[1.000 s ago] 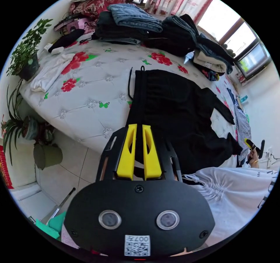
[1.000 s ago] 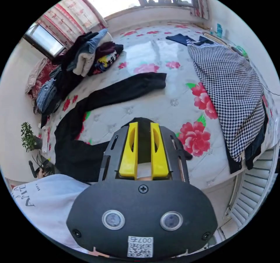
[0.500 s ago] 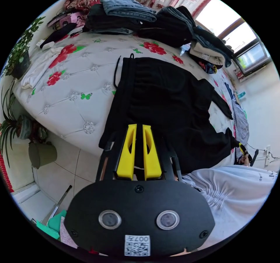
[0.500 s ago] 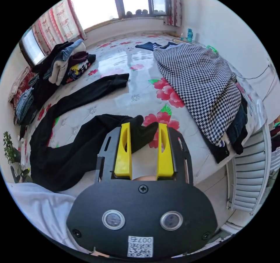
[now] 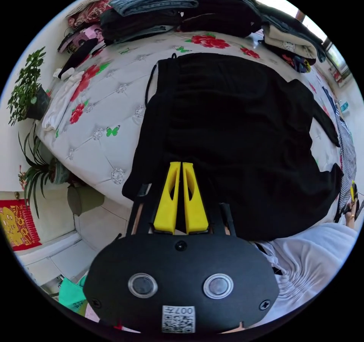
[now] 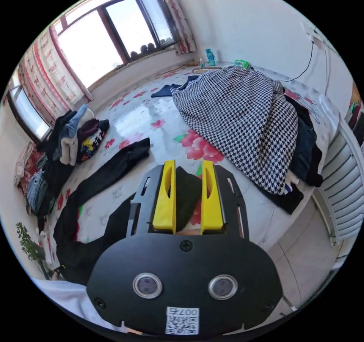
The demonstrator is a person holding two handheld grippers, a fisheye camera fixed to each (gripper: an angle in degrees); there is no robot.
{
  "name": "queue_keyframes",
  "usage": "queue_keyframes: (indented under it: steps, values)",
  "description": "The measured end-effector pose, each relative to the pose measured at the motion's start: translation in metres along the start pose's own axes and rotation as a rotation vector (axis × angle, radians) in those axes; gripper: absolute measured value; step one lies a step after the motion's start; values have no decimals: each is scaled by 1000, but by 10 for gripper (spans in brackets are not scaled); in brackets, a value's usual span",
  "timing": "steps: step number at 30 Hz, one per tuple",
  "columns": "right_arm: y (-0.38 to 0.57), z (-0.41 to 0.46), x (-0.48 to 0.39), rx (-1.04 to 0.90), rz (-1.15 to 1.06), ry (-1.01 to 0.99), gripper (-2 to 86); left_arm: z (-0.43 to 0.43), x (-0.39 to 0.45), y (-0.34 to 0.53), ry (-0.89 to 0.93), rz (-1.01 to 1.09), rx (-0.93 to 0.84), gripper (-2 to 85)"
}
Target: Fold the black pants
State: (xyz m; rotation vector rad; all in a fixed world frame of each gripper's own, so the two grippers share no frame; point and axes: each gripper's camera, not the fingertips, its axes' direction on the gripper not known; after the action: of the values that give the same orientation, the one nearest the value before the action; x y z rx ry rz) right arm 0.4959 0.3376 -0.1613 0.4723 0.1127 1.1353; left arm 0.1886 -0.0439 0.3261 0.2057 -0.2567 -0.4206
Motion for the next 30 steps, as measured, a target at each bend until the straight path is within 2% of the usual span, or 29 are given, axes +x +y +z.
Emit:
queue_keyframes:
  steps: [5,8,10,14,15,16,18,20,23,27,30]
  values:
    - [29,51,2,-285,-66,-93,77,7,3,1,-19,-13,42,-9]
    - [39,74,-14,-335,-88,-25,51,11,-3,-2,9,-46,44,-9]
    - [39,72,-19,-311,-111,58,28,15,-13,-4,55,-76,47,-9]
    - [38,40,16,-270,6,-2,13,18,-26,-6,118,-118,32,-9]
    - [40,35,25,-298,16,-7,18,13,-35,-6,147,-189,26,-9]
    - [41,31,28,-303,22,2,20,-3,-44,-3,212,-270,101,-9]
    - [34,4,27,-206,-6,59,35,-28,-54,-1,346,-284,287,-8]
    - [19,-10,12,-107,-56,84,45,-40,-59,-17,325,-261,357,-5]
    - [-20,11,-40,-91,-194,31,66,-30,-59,-76,229,-168,307,10]
    - [-73,94,-125,-202,-333,-116,87,-4,-48,-176,352,-68,310,93]
    - [-107,157,-180,-358,-373,-111,92,20,-26,-245,311,31,229,121]
